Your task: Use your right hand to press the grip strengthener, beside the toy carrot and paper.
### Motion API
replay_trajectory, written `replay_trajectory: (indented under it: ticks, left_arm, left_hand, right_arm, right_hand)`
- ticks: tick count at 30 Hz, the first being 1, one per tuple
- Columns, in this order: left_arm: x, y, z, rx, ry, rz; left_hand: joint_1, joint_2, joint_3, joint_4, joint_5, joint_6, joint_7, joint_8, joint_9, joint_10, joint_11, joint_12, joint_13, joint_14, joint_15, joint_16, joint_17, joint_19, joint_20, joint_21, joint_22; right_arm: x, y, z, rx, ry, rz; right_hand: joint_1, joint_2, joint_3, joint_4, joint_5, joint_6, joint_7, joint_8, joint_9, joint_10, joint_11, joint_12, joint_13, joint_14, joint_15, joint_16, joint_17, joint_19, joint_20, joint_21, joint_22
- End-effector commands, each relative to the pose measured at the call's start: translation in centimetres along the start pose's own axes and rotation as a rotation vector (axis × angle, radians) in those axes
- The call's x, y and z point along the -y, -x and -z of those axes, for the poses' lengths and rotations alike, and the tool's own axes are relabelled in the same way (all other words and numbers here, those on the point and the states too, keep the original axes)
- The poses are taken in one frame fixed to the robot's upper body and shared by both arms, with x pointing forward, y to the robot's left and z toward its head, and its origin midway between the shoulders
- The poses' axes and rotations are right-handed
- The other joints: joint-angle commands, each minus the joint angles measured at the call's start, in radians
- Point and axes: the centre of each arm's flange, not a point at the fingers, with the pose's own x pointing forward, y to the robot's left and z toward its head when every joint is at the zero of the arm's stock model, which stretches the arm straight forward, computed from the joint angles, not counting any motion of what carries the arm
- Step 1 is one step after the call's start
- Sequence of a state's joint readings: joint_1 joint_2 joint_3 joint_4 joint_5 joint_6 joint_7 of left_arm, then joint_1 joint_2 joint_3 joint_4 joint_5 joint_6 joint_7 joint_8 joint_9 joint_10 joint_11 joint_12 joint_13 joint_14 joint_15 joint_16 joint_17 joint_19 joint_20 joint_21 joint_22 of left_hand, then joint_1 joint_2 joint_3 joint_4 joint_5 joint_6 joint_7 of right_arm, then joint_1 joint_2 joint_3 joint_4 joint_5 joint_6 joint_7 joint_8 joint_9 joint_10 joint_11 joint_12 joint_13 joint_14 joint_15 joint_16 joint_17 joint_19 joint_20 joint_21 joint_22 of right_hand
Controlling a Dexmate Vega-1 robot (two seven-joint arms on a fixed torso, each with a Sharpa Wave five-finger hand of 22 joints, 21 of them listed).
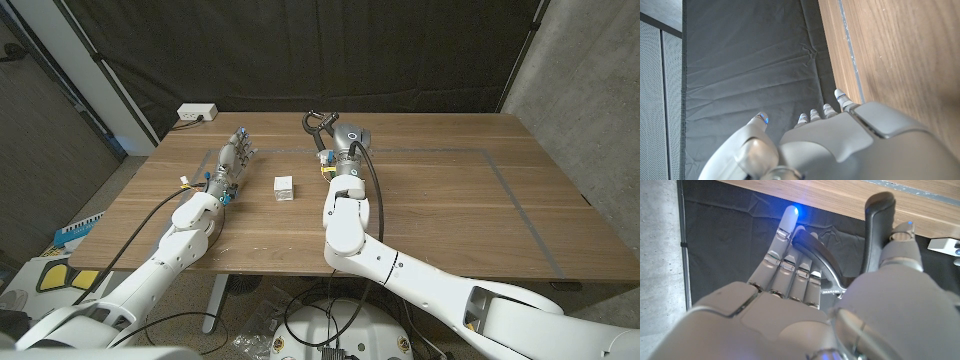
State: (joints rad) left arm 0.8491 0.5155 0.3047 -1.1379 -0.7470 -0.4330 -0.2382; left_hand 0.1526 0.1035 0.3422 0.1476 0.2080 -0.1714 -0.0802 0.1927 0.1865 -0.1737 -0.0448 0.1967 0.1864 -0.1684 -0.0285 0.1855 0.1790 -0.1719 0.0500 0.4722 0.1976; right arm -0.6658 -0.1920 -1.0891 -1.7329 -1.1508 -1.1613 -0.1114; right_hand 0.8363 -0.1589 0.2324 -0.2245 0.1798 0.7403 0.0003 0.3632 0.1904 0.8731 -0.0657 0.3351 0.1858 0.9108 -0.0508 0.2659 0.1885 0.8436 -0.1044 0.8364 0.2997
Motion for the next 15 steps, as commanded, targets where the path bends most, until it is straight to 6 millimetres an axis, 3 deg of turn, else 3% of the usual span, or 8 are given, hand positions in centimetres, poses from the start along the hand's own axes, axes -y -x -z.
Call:
replay_trajectory:
  ticks: [1,8,15]
  left_arm:
    - [-0.08,0.16,-0.17,0.002,-0.002,-0.001]
    - [-0.09,0.17,-0.21,0.002,-0.004,0.0]
    - [-0.05,0.04,-0.32,0.003,-0.006,0.003]
  left_hand:
    - [0.001,0.003,-0.002,-0.001,0.009,-0.094,-0.006,0.004,0.002,-0.026,0.005,0.004,0.002,-0.04,-0.003,0.002,0.002,-0.03,0.009,0.0,0.002]
    - [0.0,0.004,-0.002,-0.001,0.009,-0.094,-0.006,0.005,0.002,-0.026,0.006,0.004,0.002,-0.04,-0.003,0.002,0.002,-0.03,0.009,-0.001,0.002]
    - [0.0,0.004,-0.002,-0.002,0.01,-0.094,-0.007,0.004,0.002,-0.026,0.005,0.004,0.002,-0.041,-0.003,0.002,0.002,-0.03,0.009,-0.001,0.002]
  right_arm:
    - [-0.04,0.02,0.3,0.017,-0.034,-0.003]
    - [-0.12,-0.14,0.38,0.018,-0.042,-0.02]
    - [-0.18,-0.22,0.39,0.03,-0.03,-0.018]
  right_hand:
    - [0.347,0.335,0.278,0.068,-0.005,0.085,-0.046,-0.016,-0.003,0.017,0.018,-0.008,-0.004,0.104,-0.177,-0.004,-0.003,0.035,-0.118,0.015,-0.014]
    - [0.402,0.329,0.309,0.053,-0.005,0.13,-0.028,-0.04,-0.004,0.054,0.036,-0.02,-0.006,0.168,-0.183,0.0,-0.002,0.086,-0.122,0.036,-0.045]
    - [0.419,0.319,0.302,0.062,-0.006,0.171,-0.035,-0.055,0.0,0.094,0.038,-0.022,-0.002,0.22,-0.184,0.005,0.0,0.1,-0.117,0.056,-0.06]
